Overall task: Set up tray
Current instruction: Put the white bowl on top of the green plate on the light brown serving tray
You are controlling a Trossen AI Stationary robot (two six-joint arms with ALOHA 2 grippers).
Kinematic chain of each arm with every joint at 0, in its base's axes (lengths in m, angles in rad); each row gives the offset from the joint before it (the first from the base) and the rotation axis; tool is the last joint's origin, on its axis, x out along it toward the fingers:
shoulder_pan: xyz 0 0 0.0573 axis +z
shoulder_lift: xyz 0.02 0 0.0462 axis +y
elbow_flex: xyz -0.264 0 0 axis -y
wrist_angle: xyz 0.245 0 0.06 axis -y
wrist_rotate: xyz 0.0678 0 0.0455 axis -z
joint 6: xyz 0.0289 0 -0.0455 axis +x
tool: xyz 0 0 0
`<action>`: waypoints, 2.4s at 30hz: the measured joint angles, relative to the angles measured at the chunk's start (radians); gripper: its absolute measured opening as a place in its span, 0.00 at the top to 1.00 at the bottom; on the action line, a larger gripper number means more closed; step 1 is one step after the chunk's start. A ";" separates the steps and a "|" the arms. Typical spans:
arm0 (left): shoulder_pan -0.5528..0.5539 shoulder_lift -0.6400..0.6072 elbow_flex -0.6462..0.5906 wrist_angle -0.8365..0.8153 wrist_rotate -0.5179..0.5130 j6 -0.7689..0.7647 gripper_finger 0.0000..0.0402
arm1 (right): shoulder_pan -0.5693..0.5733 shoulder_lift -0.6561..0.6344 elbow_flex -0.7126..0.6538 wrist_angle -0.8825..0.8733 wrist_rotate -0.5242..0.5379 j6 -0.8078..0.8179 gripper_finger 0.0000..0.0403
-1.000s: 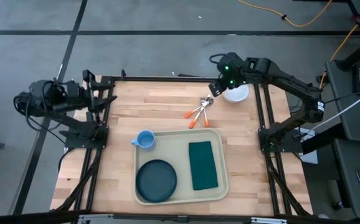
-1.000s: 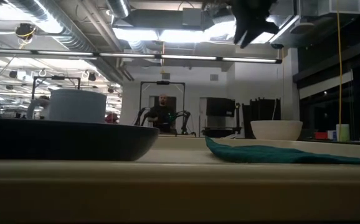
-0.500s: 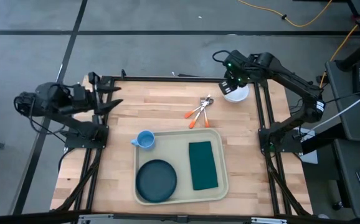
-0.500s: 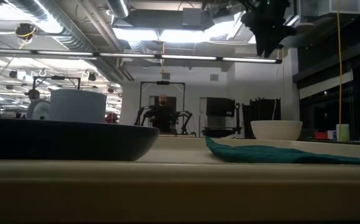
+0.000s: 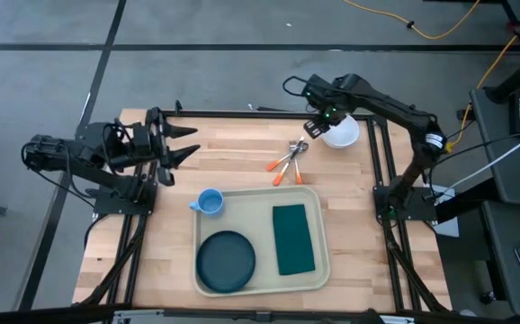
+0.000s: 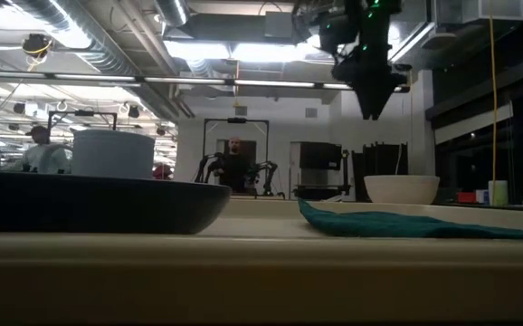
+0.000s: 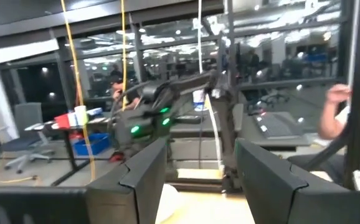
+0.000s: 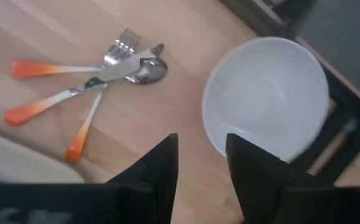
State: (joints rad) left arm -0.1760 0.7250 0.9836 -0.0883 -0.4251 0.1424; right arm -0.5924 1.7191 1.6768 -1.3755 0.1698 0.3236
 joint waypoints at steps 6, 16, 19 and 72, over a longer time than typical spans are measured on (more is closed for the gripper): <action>0.002 -0.002 0.000 0.003 0.001 -0.051 0.54 | -0.072 0.020 0.000 0.031 -0.009 -0.023 0.65; 0.002 -0.002 0.000 -0.018 -0.030 -0.051 0.54 | -0.087 -0.153 0.000 0.054 -0.033 -0.044 0.65; 0.002 -0.002 0.000 -0.019 -0.037 -0.051 0.54 | -0.054 -0.233 -0.038 0.114 -0.033 -0.041 0.65; 0.002 -0.002 0.000 0.002 -0.162 -0.107 0.54 | -0.167 -0.224 -0.613 0.466 -0.114 -0.253 0.34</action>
State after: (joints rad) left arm -0.1738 0.7235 0.9836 -0.0866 -0.5867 0.0357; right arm -0.7593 1.4948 1.0636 -0.9096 0.0555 0.0708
